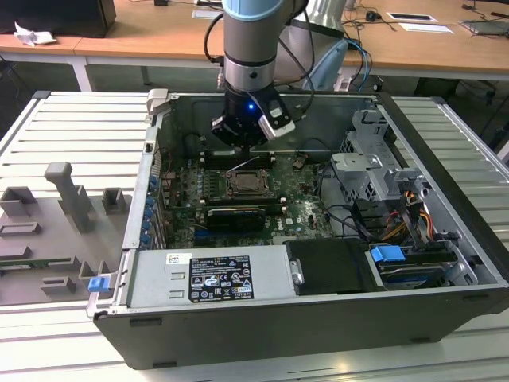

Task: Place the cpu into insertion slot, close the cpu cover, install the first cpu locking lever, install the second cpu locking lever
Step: 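Install the first cpu locking lever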

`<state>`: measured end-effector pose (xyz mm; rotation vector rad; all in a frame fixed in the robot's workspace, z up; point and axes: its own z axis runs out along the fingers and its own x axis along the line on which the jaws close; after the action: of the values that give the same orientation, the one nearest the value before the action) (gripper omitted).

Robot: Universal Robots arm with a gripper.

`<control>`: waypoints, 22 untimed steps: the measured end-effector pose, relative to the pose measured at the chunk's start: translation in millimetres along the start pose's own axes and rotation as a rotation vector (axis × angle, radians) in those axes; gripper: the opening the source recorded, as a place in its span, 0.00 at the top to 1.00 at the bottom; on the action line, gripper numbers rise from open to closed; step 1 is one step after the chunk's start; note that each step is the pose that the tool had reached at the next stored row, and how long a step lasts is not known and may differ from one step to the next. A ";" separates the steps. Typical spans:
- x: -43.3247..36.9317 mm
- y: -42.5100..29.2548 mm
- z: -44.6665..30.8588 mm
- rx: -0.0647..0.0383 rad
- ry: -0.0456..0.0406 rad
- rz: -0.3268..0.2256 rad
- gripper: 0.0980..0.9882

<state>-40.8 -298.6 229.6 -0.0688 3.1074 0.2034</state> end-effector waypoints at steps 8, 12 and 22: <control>-10.4 4.0 10.4 0.000 0.0022 -0.012 0.99; -15.3 3.1 17.1 0.000 0.0027 -0.012 0.99; -18.4 1.7 27.0 0.003 0.0031 -0.012 0.99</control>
<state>-21.9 -292.5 203.6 -0.0879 3.1094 0.1991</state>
